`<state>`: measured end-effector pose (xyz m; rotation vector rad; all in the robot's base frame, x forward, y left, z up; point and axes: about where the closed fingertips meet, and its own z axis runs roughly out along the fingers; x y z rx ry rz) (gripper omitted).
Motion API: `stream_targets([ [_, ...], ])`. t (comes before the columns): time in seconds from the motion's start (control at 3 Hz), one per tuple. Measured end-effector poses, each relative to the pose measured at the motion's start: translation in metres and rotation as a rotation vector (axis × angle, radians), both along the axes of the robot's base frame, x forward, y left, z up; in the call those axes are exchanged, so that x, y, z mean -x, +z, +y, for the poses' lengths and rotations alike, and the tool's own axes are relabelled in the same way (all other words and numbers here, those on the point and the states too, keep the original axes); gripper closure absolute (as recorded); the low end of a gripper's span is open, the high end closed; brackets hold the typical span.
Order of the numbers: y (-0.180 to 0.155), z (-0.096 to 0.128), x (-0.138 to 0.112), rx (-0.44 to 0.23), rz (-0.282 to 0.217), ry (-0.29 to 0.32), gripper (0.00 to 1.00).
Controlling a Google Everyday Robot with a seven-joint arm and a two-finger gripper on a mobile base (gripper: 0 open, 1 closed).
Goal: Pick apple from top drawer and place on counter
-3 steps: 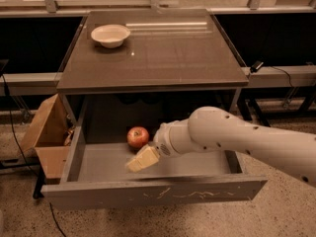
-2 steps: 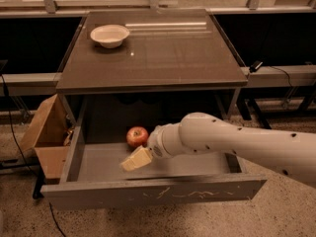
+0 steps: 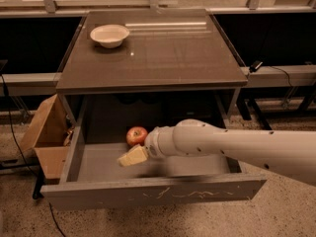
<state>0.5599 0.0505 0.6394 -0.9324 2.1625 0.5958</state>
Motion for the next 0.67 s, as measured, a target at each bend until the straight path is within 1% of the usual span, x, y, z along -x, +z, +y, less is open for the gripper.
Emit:
stream_targets([
  [0.33,-0.0063,0.0067,-0.0105,-0.021,-0.008,-0.023,0.00],
  [0.67,-0.0075,0.0147,-0.0204,-0.042,-0.022,-0.029,0.00],
])
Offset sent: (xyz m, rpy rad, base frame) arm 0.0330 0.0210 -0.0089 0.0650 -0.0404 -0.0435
